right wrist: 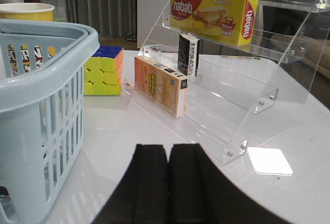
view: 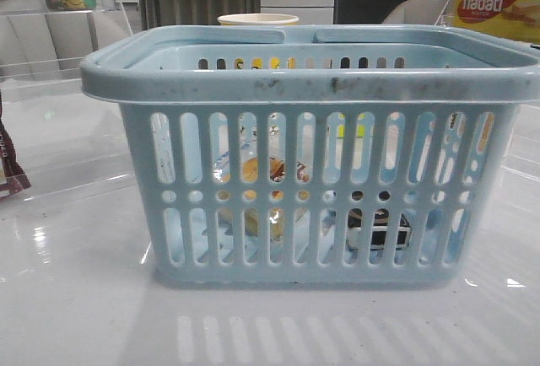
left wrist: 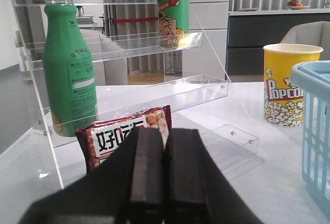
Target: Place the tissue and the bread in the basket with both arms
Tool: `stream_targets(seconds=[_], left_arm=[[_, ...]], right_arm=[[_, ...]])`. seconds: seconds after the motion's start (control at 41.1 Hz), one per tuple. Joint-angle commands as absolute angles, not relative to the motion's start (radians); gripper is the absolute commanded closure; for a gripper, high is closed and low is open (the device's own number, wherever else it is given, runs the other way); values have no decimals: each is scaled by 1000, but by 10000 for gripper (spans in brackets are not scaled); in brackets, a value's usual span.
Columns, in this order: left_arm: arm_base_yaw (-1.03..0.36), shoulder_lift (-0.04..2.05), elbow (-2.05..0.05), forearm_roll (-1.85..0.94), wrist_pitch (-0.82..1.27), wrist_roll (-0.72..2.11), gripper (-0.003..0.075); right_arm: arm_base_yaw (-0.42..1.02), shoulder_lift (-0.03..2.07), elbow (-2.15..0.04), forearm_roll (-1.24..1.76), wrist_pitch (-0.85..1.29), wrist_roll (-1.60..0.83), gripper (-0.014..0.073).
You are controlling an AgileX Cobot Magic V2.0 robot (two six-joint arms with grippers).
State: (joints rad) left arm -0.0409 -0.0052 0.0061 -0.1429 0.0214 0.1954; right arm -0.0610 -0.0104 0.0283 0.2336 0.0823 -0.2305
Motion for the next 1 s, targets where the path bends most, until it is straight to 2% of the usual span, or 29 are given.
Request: stream_targets(seconds=[0.0,0.122,0.171,0.974], left_arm=[[-47,-21,13,-152,-63,188,627],[-47,-21,13,-152,-63,188,627],[-47,-21,13,-152,-63,188,627],[-47,-21,13,-152,-63,188,627]], right_arm=[[-59,-30,23,156,-10,-126,536],[-59,-30,23,-60,-14,138,536],[-59,-30,23,-90,-14,172,536],[-17,-30,23,-23,-106,54,536]])
